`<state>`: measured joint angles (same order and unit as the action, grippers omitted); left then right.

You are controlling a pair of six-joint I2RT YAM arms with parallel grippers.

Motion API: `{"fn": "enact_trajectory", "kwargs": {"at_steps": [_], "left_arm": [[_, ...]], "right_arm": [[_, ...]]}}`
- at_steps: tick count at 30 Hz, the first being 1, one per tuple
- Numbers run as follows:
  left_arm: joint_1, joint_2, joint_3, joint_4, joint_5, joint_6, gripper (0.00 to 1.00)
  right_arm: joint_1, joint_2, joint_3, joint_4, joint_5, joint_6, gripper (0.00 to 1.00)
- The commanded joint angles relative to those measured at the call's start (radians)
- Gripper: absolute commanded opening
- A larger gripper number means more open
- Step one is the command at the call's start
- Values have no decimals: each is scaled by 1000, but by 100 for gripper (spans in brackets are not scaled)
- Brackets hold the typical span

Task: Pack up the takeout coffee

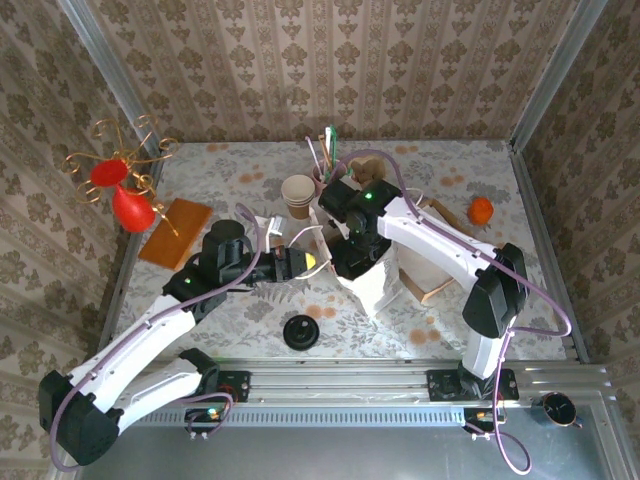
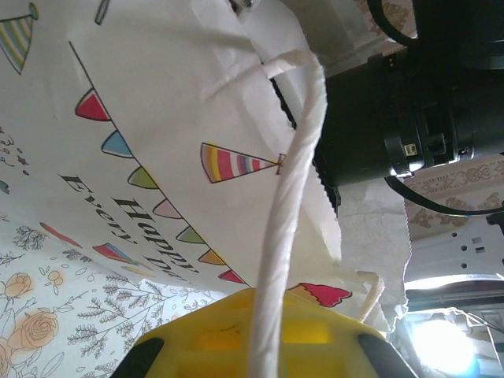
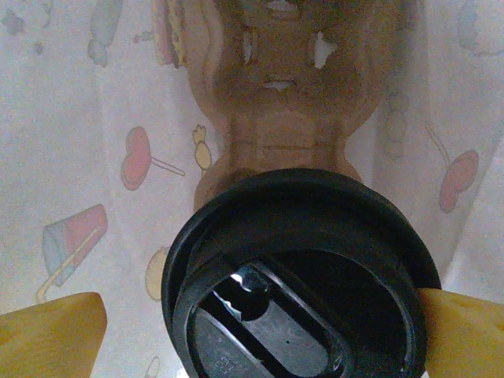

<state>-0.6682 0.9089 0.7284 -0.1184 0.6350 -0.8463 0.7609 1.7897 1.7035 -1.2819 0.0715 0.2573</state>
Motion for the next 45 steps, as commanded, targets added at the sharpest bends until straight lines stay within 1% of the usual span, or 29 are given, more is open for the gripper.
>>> {"fn": "enact_trajectory", "kwargs": {"at_steps": [1,8,10,18,21,28,33,40,45], "left_arm": [[-4,-3,11,11,19,-2,1],[-8,-2,43,-4,17,4,0],[-8,-4,43,-4,16,3,0],[-9,-7,52,1,18,1,0],[-10,-2,55,6,20,0,0],[-12,-2,69,14,21,-11,0],[-16,0,92,12,26,-11,0],[1,-23,154,-74,16,41,0],[30,-32,136,-73,28,32,0]], "right_arm": [[-10,-31,28,-6,9,-10,100],[-18,-16,36,-11,-17,-11,93],[-22,-12,29,-4,-27,-9,90],[-32,-4,23,0,-46,-6,87],[-38,-7,21,3,-54,-4,84],[-45,-10,13,19,-68,-6,82],[-45,-17,7,26,-73,-3,72],[-46,-29,-3,42,-107,5,72],[-46,-42,-8,58,-111,12,71]]}}
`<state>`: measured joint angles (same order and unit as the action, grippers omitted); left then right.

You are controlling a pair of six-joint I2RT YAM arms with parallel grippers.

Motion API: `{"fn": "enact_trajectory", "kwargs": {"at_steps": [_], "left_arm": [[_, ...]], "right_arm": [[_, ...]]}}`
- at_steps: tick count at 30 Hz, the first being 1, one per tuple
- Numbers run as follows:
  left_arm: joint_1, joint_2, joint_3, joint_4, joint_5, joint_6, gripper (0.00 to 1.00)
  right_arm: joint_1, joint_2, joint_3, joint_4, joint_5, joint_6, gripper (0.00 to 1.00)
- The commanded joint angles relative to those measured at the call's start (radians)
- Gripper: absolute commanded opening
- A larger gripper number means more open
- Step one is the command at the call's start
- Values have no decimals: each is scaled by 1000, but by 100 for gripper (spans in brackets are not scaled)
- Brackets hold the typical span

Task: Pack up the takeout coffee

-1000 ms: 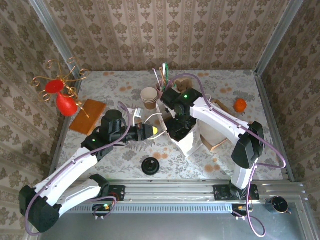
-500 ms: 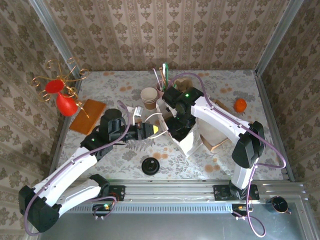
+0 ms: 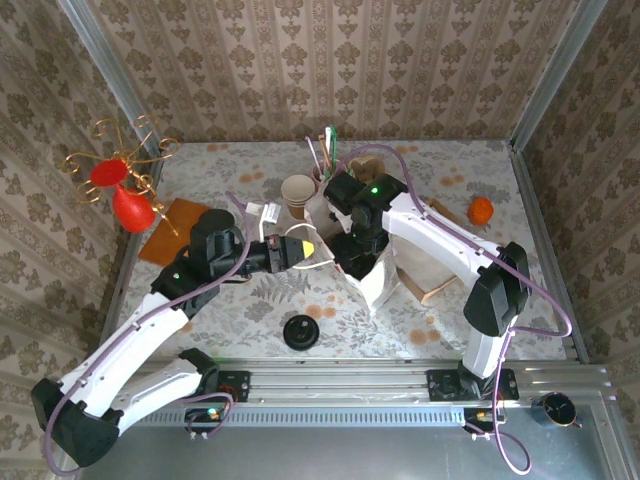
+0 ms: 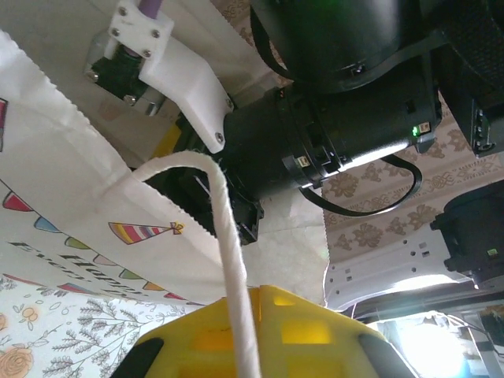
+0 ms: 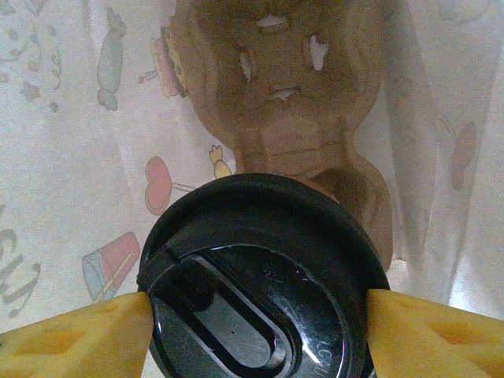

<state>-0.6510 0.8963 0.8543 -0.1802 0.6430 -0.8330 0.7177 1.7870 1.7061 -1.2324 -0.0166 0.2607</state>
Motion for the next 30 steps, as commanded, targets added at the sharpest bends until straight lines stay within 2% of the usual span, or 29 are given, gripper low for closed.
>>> {"fn": "enact_trajectory", "kwargs": {"at_steps": [1,7,9,11,13,30], "left_arm": [[17,-21,5,-4,22,13,0],[20,-11,17,16,32,3,0],[25,-9,33,7,33,12,0],[30,-2,47,5,39,14,0],[30,5,54,8,45,13,0],[30,31,46,31,54,5,0]], "right_arm": [[-3,-43,-7,7,-21,9,71],[-9,-53,15,-13,-12,11,68],[-11,-54,8,-12,-27,11,72],[-12,-50,1,-11,-38,11,83],[-12,-47,-5,-13,-32,11,99],[-11,-96,22,-35,23,11,100]]}}
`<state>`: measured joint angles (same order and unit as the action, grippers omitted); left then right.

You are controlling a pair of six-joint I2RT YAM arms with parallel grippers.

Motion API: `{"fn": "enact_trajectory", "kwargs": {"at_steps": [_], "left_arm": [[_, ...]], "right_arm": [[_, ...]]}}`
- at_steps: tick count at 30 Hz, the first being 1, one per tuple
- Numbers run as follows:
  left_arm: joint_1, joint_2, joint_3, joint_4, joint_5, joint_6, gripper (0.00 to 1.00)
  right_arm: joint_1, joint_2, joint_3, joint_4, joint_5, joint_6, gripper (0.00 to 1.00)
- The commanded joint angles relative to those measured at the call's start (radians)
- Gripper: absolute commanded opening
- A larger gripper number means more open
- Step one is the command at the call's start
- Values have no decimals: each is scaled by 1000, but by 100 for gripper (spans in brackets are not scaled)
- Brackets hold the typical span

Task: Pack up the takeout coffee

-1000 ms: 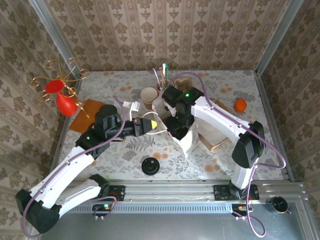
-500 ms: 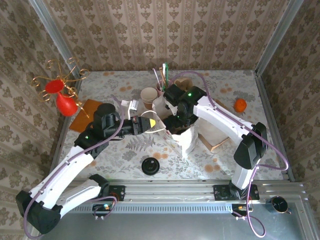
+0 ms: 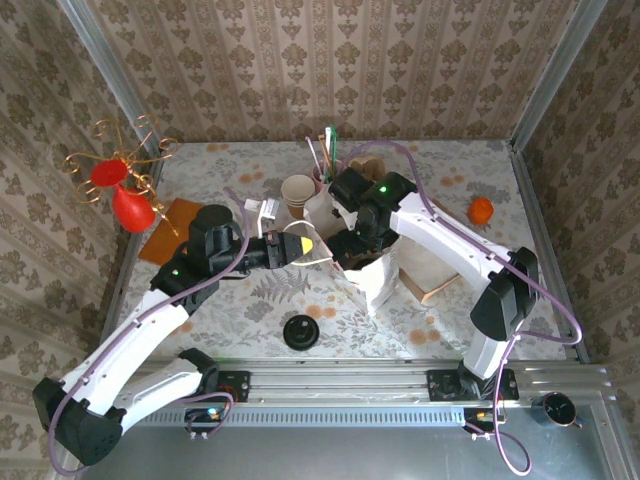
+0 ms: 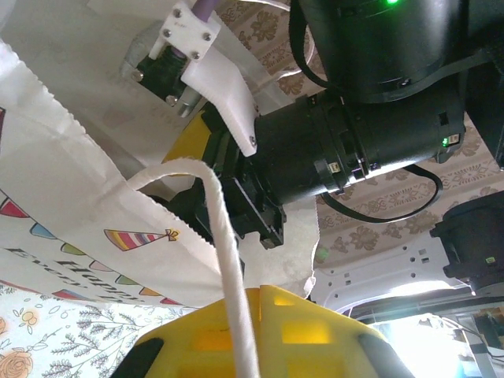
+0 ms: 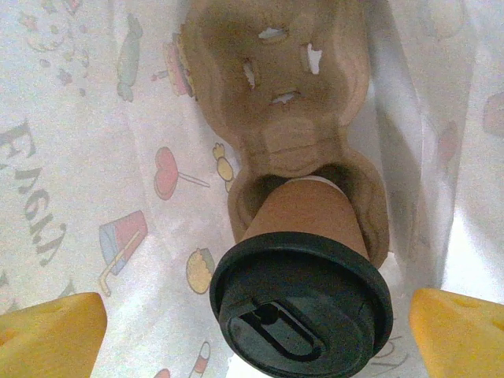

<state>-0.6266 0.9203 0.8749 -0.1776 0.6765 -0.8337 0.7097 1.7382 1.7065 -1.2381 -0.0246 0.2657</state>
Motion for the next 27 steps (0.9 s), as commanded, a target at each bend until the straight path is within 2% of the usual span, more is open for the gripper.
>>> {"fn": "enact_trajectory", "kwargs": {"at_steps": [1,12,27], "left_arm": [[5,6,24,28,21,7,0],[5,7,26,21,16,7,0],[7,4,26,6,17,12,0]], "right_arm": [[-3,-53,17,-24,32,7,100],[-5,-70,-7,9,22,0,100],[-9,-32,11,-41,15,-8,100]]}}
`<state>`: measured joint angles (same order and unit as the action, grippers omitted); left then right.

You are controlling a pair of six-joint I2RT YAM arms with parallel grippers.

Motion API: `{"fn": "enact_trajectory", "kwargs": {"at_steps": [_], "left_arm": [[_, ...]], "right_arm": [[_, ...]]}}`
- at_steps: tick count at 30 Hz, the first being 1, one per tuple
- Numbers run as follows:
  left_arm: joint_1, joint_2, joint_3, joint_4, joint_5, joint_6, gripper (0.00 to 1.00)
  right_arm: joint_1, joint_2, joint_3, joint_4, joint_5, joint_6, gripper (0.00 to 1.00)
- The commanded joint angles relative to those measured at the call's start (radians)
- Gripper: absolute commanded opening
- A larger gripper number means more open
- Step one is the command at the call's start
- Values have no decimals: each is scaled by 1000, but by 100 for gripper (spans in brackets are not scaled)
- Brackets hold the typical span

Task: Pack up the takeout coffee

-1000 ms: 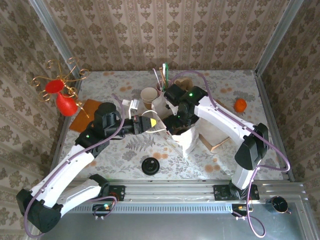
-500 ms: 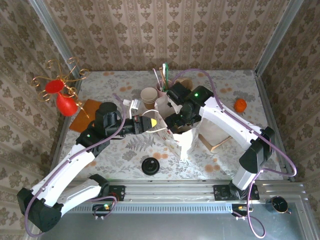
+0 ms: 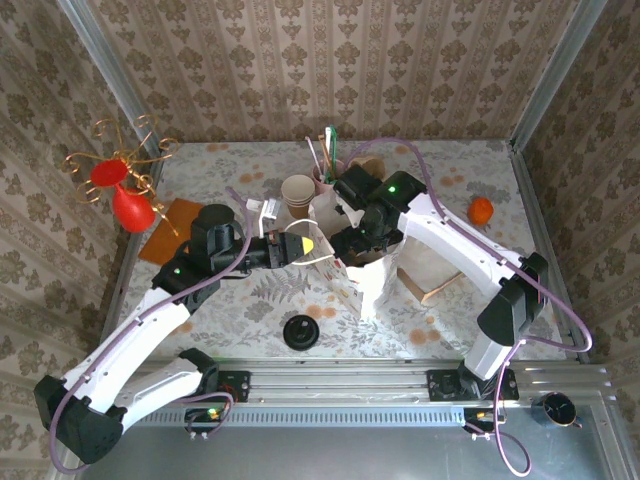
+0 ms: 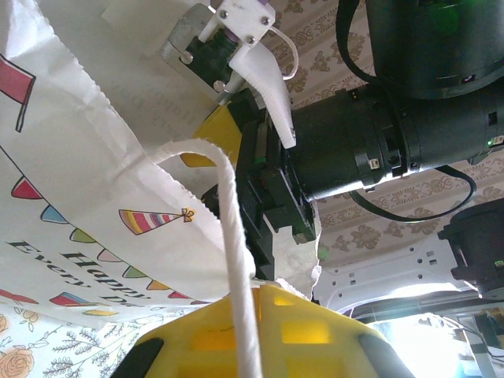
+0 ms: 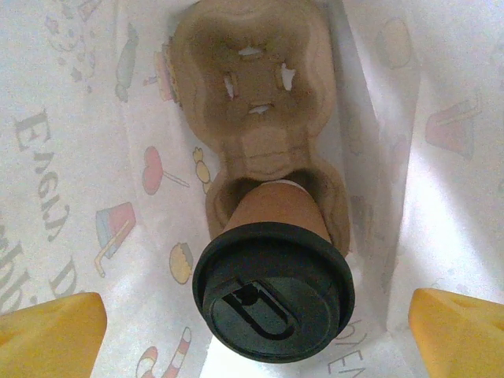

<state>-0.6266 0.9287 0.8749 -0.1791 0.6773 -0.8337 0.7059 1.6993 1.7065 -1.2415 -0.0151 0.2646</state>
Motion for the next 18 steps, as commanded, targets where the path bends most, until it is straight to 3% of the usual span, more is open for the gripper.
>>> {"fn": "enact_trajectory", "kwargs": {"at_steps": [1,18], "left_arm": [[8,-2,26,7,15,13,0],[22,-4,13,-4,18,16,0]], "right_arm": [[-5,2,16,-39,9,-6,100],[-6,-67,10,-5,30,-8,100]]}}
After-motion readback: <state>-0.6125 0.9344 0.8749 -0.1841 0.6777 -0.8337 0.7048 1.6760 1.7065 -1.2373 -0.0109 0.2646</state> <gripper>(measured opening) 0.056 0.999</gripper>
